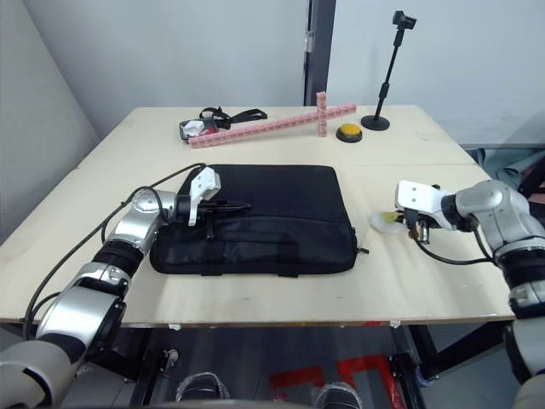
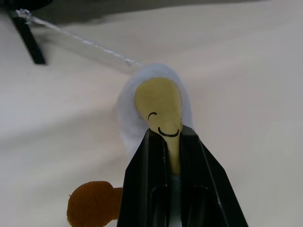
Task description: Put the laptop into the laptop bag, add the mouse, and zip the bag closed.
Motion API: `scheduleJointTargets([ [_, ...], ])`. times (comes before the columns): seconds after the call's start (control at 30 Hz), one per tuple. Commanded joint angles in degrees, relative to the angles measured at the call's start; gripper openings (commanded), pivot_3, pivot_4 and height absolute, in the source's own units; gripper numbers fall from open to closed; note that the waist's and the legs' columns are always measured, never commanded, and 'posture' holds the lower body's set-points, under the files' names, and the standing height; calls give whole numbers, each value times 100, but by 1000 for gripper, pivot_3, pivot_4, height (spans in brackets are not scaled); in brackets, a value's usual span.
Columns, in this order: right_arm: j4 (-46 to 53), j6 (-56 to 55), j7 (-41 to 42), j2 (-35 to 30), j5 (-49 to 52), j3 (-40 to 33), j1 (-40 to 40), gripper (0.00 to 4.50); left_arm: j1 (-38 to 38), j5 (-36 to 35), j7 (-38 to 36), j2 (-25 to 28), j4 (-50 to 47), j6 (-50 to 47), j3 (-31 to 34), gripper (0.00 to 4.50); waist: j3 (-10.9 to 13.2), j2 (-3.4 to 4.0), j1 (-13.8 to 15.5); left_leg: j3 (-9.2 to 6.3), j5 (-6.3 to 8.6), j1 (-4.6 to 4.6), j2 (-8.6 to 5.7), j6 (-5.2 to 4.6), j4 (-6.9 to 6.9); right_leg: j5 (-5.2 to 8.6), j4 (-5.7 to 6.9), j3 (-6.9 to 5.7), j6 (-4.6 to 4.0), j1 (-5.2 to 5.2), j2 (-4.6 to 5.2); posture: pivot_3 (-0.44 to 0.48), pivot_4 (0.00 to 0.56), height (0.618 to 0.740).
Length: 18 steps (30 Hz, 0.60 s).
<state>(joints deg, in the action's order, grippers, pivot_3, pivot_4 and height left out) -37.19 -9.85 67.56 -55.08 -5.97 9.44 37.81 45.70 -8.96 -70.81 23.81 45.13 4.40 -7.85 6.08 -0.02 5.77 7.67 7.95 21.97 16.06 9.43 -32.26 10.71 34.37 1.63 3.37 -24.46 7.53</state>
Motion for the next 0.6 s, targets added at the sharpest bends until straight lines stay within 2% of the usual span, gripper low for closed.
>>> scheduleJointTargets([
  [0.03,-222,-148,-216,37,-44,-130,298,17,-402,454,-31,42,290,-264,-355,0,0,0,0,0,0,0,0,0,1,0,-1,0,0,0,0,0,150,740],
  [0.6,-1157,-598,-1177,516,-290,-156,801,17,-551,414,-105,104,-12,-466,-319,0,3,3,-40,13,0,0,0,0,28,-1,-36,-1,-1,0,-1,0,150,740],
])
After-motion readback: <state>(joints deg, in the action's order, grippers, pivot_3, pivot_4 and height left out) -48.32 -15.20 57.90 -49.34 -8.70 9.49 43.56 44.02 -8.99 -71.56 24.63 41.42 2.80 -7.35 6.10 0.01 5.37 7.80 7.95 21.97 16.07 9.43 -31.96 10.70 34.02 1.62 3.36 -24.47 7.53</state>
